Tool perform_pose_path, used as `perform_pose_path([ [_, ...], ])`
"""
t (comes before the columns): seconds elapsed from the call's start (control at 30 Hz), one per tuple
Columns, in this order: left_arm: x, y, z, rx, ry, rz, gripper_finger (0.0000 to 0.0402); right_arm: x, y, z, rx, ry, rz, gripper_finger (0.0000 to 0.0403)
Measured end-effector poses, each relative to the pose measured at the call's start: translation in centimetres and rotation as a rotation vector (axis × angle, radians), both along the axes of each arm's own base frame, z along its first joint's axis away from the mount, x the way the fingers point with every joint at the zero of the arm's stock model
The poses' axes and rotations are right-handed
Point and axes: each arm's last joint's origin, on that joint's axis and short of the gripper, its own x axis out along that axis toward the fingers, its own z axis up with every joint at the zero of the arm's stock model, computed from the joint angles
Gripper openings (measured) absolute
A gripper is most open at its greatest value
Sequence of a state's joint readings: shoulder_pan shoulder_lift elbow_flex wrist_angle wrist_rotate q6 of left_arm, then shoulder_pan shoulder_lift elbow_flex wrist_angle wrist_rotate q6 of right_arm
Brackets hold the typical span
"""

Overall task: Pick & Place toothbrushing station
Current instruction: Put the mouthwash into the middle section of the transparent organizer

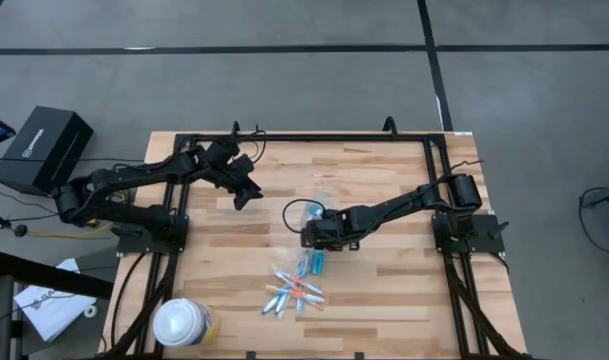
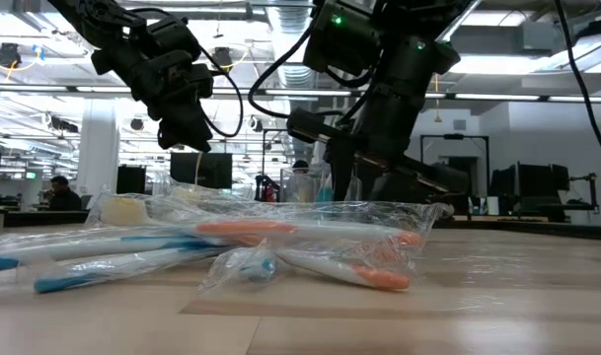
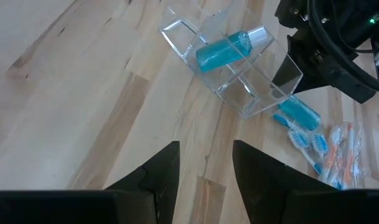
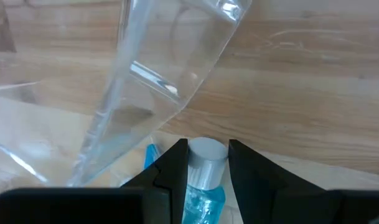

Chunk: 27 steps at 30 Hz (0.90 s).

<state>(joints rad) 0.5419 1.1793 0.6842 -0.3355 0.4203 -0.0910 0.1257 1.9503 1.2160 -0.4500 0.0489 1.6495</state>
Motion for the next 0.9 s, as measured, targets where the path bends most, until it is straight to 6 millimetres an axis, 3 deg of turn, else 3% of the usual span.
perform_pose_path([
  [0.77,0.00,-0.02,0.00,0.000,-0.003,-0.009,0.0143,0.50,0.10,0.07,0.034,-0.052,0.010,0.0102],
  [0.9,0.00,-0.02,0.00,0.000,-0.003,-0.010,0.0143,0.50,-0.10,0.08,0.033,-0.049,0.005,0.0080],
])
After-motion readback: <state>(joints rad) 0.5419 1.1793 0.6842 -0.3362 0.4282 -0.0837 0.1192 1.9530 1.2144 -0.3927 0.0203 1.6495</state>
